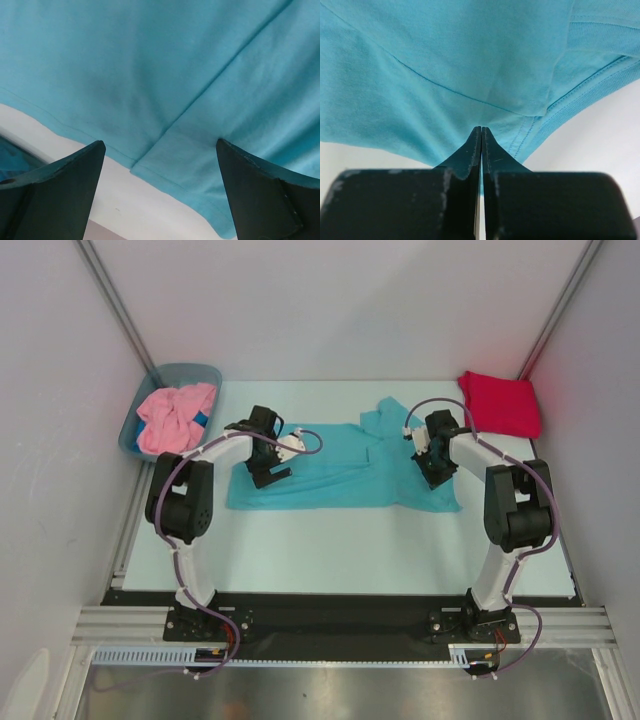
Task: Fold and stack the t-shirts
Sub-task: Fold the tshirt
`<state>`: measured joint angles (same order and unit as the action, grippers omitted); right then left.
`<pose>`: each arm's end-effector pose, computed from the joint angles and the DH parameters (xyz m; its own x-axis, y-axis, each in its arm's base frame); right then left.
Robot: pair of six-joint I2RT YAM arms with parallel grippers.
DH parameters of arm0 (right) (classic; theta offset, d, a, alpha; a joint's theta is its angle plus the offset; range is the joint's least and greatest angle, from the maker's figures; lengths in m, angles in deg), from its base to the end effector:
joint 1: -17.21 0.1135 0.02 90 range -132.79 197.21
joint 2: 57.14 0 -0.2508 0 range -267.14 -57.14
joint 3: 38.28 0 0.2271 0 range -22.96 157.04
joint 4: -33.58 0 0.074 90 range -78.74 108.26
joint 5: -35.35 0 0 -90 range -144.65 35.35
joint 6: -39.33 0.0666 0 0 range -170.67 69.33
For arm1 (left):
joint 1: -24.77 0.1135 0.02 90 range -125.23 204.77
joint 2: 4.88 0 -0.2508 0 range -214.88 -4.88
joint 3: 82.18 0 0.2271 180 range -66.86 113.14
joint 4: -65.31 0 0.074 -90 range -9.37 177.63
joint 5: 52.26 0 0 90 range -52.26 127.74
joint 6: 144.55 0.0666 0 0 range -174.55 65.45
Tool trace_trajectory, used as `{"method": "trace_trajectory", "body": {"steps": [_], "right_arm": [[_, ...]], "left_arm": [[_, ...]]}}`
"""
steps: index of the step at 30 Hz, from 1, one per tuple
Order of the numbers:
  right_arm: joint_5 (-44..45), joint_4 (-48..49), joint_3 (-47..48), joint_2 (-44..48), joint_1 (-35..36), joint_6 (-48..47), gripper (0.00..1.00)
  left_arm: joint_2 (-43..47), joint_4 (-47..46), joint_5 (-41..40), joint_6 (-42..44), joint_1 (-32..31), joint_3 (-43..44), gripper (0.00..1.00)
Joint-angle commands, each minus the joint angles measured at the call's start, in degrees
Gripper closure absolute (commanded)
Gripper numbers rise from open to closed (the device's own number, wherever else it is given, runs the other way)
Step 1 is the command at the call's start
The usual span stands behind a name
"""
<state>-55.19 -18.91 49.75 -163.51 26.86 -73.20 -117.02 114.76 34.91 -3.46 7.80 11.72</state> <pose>0.3473 0.0597 0.1499 -0.7947 -0.5238 -0.3067 -0.5144 0.8494 -0.1176 0.3678 -0.1088 0.1447 -0.3429 0.9172 -0.2029 0.8604 0.3933 0.3241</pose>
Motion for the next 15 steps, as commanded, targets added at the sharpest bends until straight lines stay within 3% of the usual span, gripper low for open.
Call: {"method": "trace_trajectory", "body": {"steps": [1,15], "right_arm": [[-1.3,-0.4,-0.1,1.5,-0.2,-0.2,1.0],[-2.3,-1.1,-0.1,-1.3,-0.2,-1.8,1.0]], "left_arm": [[0.1,-3.7,-1.0,1.0,0.4,0.4,0.0],[-4.3,-8.0,-6.9,2.6,0.6,2.5,0.0]]}}
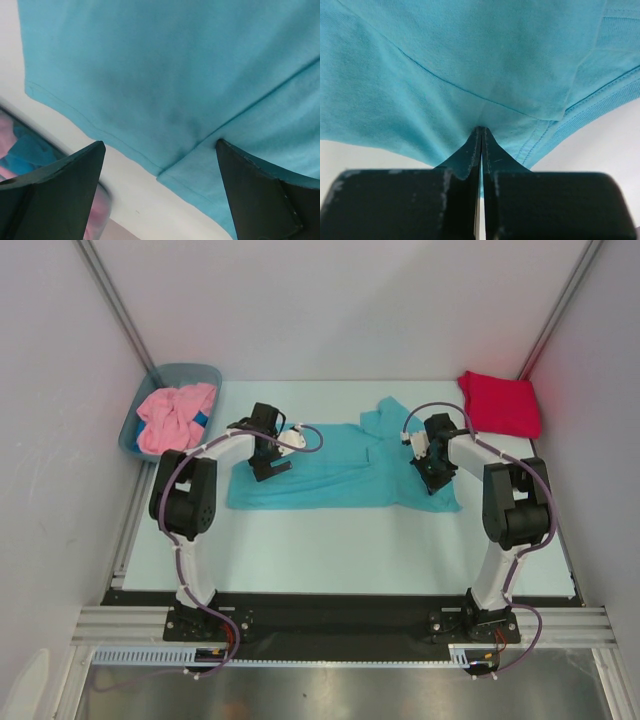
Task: Fold and stack the t-shirts
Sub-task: Fold the tshirt
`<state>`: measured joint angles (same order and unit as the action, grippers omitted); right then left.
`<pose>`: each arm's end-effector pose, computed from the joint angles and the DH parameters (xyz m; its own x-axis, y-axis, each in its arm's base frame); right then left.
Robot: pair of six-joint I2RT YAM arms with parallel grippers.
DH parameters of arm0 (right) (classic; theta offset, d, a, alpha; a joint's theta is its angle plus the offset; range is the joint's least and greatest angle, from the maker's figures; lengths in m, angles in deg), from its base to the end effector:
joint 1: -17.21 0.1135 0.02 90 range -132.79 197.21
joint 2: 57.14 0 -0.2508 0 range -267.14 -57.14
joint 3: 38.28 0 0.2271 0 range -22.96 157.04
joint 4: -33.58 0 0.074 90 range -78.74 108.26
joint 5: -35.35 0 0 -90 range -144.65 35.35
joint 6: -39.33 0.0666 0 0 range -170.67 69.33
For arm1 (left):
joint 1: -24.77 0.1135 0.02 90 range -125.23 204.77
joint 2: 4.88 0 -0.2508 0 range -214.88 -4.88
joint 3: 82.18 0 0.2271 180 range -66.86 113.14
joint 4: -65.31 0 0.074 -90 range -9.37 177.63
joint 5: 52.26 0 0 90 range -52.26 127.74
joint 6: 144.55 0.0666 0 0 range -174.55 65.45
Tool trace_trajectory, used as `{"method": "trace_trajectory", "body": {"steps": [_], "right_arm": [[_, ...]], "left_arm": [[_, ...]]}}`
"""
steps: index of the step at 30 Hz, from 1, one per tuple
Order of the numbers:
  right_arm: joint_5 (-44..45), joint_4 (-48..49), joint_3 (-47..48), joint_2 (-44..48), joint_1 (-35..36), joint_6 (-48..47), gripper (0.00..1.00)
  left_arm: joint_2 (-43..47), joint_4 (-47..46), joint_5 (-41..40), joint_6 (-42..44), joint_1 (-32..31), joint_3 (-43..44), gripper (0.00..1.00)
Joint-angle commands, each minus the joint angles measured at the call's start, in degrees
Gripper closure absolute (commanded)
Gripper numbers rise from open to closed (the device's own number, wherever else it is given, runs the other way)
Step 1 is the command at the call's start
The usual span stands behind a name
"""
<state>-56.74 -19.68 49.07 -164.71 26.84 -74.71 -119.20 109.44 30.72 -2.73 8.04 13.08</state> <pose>0.3435 0.0607 0.1394 -0.7910 -0.5471 -0.2739 -0.5471 0.8329 -0.0839 0.3865 -0.1077 0.1428 -0.3452 0.9184 -0.1931 0.8159 0.3954 0.4220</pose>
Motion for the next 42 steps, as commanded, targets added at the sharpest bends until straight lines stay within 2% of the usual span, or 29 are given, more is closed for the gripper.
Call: {"method": "trace_trajectory", "body": {"steps": [1,12,19,27,42], "right_arm": [[-0.8,-0.3,0.7,-0.2,-0.2,-0.3,1.0],[-0.1,0.2,-2.2,-1.1,-0.3,-1.6,1.0],[4.0,2.5,-5.6,-2.1,-0.6,-2.7,1.0],[5.2,2.6,-6.8,-0.6,-3.6,-3.3,1.0],[7.1,3.2,-10.2,1.9,-5.2,-5.2,1.0]], "left_arm": [[-2.5,-3.1,-3.2,2.1,0.4,0.7,0.0],[-1.1,-5.8,-7.0,5.4,0.8,-2.2,0.0],[-0.3,-5.9,-7.3,5.7,1.6,-2.9,0.0],[1.1,-6.4,-7.4,5.9,2.2,-5.2,0.0],[2.7,-7.0,-7.8,5.7,2.8,-8.7,0.0]]}}
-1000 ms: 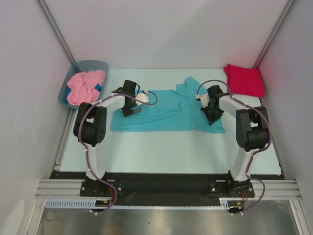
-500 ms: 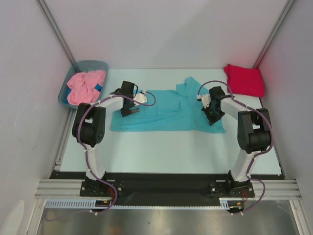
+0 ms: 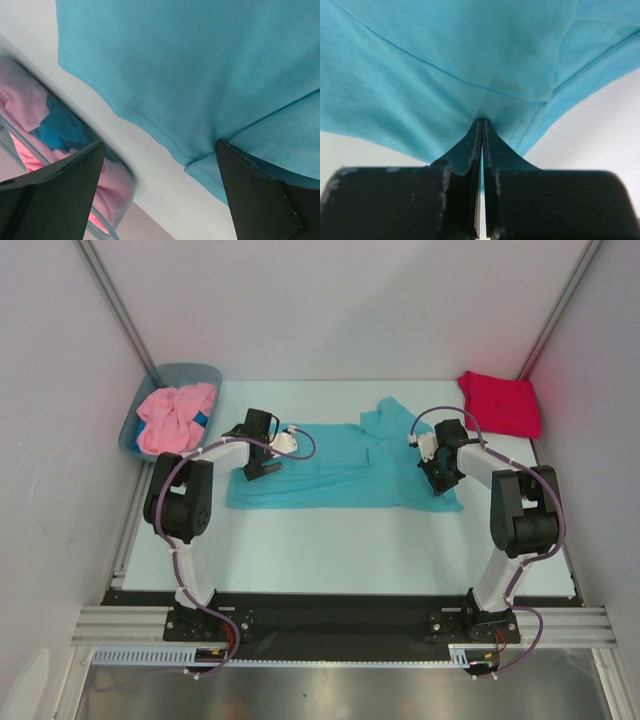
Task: Fold and stack the t-shirts
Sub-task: Fold the tshirt
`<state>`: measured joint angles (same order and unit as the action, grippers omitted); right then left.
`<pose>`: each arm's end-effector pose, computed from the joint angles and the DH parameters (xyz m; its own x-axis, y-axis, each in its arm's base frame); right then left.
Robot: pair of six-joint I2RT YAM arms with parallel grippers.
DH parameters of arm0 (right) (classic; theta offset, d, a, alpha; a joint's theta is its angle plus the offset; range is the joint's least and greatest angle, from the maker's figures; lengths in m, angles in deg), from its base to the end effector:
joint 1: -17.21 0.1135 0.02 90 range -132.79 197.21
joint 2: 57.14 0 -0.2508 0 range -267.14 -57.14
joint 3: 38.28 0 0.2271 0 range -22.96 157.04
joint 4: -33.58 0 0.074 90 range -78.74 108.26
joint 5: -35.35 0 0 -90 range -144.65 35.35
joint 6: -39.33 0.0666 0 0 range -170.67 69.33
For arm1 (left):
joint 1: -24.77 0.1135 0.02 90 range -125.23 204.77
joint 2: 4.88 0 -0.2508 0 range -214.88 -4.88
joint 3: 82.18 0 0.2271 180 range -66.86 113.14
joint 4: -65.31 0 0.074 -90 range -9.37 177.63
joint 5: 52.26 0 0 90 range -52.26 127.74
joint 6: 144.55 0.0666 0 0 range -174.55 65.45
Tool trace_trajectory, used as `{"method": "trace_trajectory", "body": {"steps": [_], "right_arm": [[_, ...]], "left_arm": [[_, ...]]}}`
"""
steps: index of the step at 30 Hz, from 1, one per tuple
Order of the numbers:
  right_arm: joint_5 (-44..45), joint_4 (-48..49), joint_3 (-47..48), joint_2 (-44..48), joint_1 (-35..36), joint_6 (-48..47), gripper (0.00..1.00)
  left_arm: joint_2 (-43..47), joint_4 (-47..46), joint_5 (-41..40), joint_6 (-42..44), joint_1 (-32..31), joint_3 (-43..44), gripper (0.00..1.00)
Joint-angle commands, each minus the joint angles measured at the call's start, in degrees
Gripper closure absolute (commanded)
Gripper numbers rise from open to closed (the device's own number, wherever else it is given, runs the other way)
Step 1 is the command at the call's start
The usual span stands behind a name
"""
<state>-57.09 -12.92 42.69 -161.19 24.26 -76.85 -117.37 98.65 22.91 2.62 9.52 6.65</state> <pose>0.3359 0.0444 0.1361 -0.7741 -0.5399 -0.3307 -0.5336 0.8374 -0.1181 0.3897 -0.0886 0.1380 -0.3380 0.9341 -0.1149 0.7448 0.3401 0.5740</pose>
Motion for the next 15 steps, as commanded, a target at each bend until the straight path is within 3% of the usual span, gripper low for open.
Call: {"method": "trace_trajectory", "body": {"steps": [1,15], "right_arm": [[7.7,-3.4,-4.6,-1.4,-2.9,-3.5,1.0],[9.1,-4.2,-1.1,0.8,-5.5,-5.0,1.0]], "left_arm": [[1.0,3.7,0.1,0.5,1.3,-2.4,0.0],[1.8,3.2,-0.5,0.9,1.4,-3.6,0.0]]}}
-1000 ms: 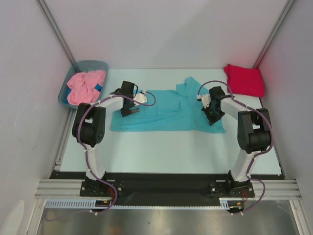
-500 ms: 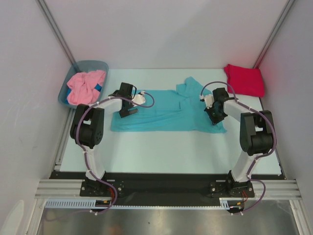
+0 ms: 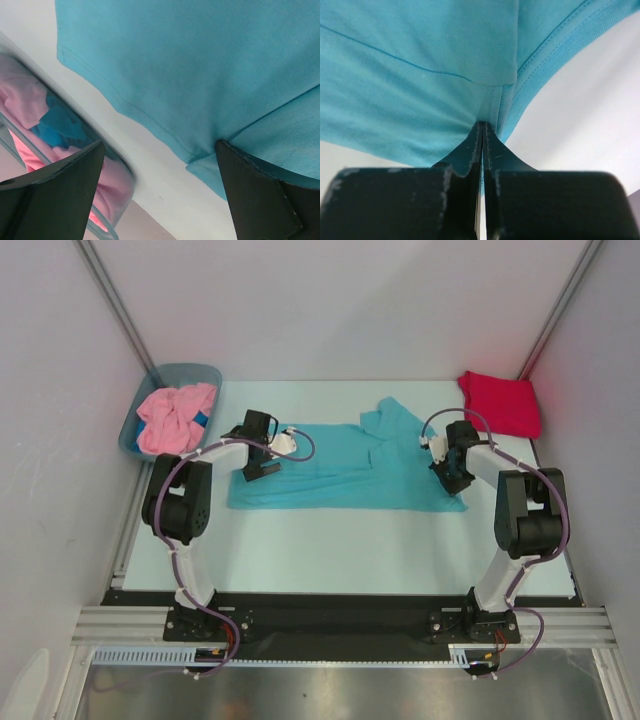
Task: Fold and stack the t-shirts
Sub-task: Fold the tshirt
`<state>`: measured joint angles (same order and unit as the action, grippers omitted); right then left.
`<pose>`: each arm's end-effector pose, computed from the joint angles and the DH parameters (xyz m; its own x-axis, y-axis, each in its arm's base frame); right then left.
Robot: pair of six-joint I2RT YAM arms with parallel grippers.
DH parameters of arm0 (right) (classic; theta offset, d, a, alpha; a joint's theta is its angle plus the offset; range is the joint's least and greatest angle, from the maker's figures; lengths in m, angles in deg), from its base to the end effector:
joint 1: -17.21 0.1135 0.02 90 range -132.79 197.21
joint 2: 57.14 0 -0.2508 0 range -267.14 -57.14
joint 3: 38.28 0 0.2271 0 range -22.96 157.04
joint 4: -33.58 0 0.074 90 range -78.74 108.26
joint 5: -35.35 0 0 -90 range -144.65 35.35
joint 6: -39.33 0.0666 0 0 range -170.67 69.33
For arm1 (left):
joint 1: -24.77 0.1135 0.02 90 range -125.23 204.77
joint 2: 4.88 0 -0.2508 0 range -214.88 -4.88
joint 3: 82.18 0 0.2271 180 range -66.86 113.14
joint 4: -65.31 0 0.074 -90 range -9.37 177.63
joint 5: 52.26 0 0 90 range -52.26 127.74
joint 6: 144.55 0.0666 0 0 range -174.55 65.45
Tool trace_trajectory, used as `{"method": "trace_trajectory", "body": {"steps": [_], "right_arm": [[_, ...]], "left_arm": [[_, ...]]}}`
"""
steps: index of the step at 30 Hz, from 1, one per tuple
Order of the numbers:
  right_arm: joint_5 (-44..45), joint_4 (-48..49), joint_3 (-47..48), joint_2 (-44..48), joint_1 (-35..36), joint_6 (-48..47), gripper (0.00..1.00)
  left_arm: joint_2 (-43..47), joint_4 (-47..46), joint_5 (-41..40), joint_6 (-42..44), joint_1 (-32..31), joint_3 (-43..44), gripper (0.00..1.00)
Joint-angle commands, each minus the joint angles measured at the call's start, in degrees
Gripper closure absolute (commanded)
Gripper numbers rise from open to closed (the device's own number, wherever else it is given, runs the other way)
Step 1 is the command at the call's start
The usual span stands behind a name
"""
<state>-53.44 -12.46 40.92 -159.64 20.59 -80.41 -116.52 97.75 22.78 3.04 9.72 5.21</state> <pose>0.3320 0.0182 0.1370 -0.7855 -0.5432 -0.2965 -0.5081 0.8396 -0.1922 0.3864 -0.0861 0.1377 -0.3363 0.9350 -0.1122 0.7424 0.3366 0.5793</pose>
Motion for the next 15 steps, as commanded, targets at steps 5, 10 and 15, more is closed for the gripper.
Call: {"method": "trace_trajectory", "body": {"steps": [5,10,15], "right_arm": [[7.9,-3.4,-0.3,-1.3,-2.6,-4.7,1.0],[1.4,-8.5,9.1,0.5,-2.5,-1.6,0.94],[-3.8,-16.8,24.4,2.1,2.5,1.6,0.63]], "left_arm": [[0.7,4.0,-0.3,0.6,1.2,-1.6,0.0],[1.4,3.8,-0.6,0.0,1.4,0.0,0.0],[6.2,4.9,-0.3,-1.9,1.5,4.5,0.0]]}}
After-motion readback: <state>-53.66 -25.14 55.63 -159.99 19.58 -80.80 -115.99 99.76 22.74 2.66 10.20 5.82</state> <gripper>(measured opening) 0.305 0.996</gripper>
